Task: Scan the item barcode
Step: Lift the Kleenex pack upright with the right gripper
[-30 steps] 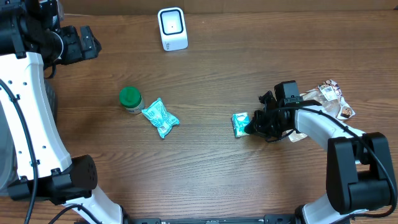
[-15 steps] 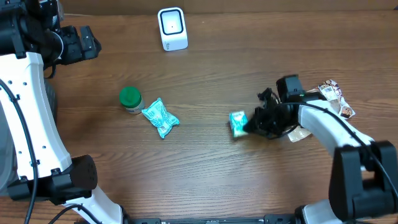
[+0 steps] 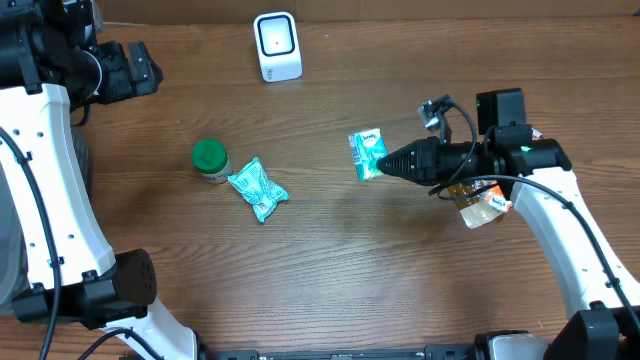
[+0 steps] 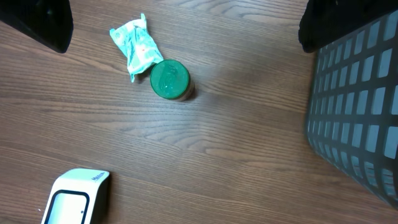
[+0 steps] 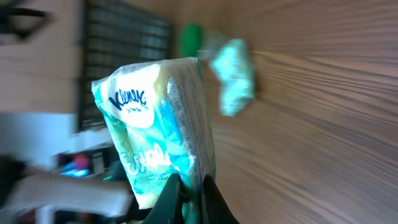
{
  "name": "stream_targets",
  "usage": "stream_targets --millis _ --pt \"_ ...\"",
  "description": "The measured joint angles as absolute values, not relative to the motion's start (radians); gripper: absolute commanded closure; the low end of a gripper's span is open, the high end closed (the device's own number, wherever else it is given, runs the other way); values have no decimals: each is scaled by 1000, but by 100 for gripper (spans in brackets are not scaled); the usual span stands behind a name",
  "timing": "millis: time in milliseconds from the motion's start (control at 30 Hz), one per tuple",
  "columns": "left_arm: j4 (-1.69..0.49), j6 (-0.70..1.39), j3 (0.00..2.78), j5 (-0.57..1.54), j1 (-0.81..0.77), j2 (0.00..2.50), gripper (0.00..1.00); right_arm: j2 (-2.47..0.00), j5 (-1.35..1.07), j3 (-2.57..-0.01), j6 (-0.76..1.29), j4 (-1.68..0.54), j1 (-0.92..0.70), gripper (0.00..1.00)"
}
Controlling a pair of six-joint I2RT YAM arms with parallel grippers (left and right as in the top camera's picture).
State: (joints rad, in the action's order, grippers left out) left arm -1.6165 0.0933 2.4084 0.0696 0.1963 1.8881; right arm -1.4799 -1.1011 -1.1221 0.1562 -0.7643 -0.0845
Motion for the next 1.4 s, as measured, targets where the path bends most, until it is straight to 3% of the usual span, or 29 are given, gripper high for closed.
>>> stream_targets --millis 200,500,733,1400 --pt "-1616 93 2408 70 196 1888 0 -1480 -1390 -1124 229 -615 -67 96" --pt "-1617 93 2408 70 196 1888 1 -1480 -1511 -1125 532 -509 -67 96" --pt "-1617 93 2408 70 196 1888 0 -1480 -1536 -1125 634 -498 -67 96" --pt "-1617 93 2408 70 196 1888 0 -1480 -1465 -1125 651 -446 -74 96"
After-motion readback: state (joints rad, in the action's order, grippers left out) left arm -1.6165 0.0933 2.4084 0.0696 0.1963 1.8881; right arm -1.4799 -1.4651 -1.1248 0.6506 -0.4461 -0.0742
